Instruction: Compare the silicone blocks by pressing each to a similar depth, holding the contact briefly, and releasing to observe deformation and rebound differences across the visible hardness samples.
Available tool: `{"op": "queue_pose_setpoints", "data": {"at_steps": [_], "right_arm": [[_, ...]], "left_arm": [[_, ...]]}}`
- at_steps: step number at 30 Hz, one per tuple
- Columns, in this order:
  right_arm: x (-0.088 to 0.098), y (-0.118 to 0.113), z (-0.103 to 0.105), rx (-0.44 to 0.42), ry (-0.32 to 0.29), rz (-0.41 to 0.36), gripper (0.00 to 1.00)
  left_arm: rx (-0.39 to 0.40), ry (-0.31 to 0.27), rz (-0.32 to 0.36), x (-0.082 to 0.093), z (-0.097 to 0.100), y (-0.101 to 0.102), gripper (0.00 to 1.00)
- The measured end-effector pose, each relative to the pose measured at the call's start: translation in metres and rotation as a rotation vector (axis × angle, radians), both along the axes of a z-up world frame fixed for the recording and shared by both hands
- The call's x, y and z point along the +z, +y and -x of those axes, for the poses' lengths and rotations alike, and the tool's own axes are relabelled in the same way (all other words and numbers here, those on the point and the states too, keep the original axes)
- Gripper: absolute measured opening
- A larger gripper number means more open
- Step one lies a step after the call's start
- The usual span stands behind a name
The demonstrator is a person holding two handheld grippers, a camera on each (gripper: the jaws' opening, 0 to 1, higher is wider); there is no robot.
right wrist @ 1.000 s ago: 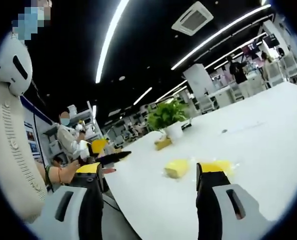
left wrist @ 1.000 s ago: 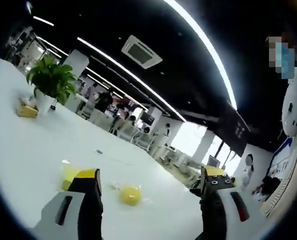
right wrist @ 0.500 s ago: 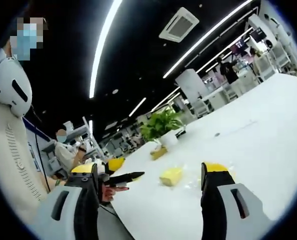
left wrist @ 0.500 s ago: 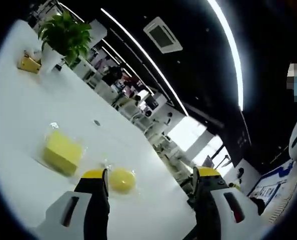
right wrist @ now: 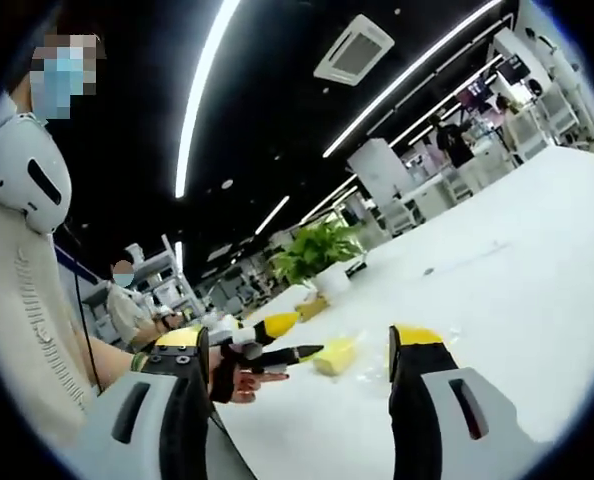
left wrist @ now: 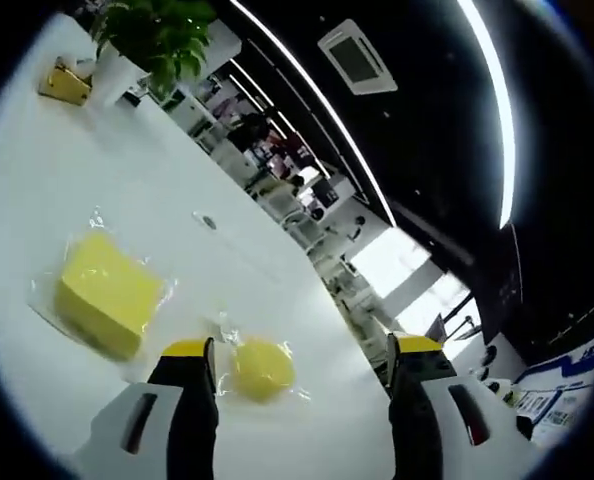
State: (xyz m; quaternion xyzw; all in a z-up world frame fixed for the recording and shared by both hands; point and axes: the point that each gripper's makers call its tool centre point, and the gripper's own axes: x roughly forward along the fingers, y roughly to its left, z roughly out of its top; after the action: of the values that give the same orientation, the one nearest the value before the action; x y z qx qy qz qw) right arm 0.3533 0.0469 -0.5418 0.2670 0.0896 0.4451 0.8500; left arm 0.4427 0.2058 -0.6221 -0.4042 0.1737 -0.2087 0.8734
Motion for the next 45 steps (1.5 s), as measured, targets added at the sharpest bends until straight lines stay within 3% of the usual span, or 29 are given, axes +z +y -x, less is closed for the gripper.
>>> {"op": "queue_pose_setpoints", "data": {"at_steps": [8,18,22,28,35,41,45], "right_arm": [[-0.017,-0.010,-0.009,-0.013,0.038,0.028,0.67],[-0.026,-0.011,-0.015,-0.018,0.070,0.028,0.64],[-0.028,-0.015,-0.019,-0.027,0.081,0.020,0.62],[-0.032,-0.020,-0.023,-0.036,0.094,0.029,0.61],[-0.035,-0.027,-0.027,-0.043,0.103,0.053,0.59],[-0.038,-0.032,-0.032,-0.057,0.109,0.055,0.59],[-0.040,-0.029,-0.033,-0.049,0.115,0.055,0.57]], "left_arm": [[-0.001,0.069,-0.072,-0.029,-0.021,-0.011,0.73],[0.054,0.157,-0.009,-0.059,-0.050,-0.028,0.73],[0.081,0.180,0.044,-0.066,-0.061,-0.034,0.69],[0.095,0.203,0.068,-0.079,-0.076,-0.041,0.66],[0.082,0.221,0.111,-0.092,-0.090,-0.048,0.51],[0.076,0.226,0.116,-0.097,-0.102,-0.056,0.44],[0.059,0.223,0.081,-0.099,-0.109,-0.061,0.40]]}}
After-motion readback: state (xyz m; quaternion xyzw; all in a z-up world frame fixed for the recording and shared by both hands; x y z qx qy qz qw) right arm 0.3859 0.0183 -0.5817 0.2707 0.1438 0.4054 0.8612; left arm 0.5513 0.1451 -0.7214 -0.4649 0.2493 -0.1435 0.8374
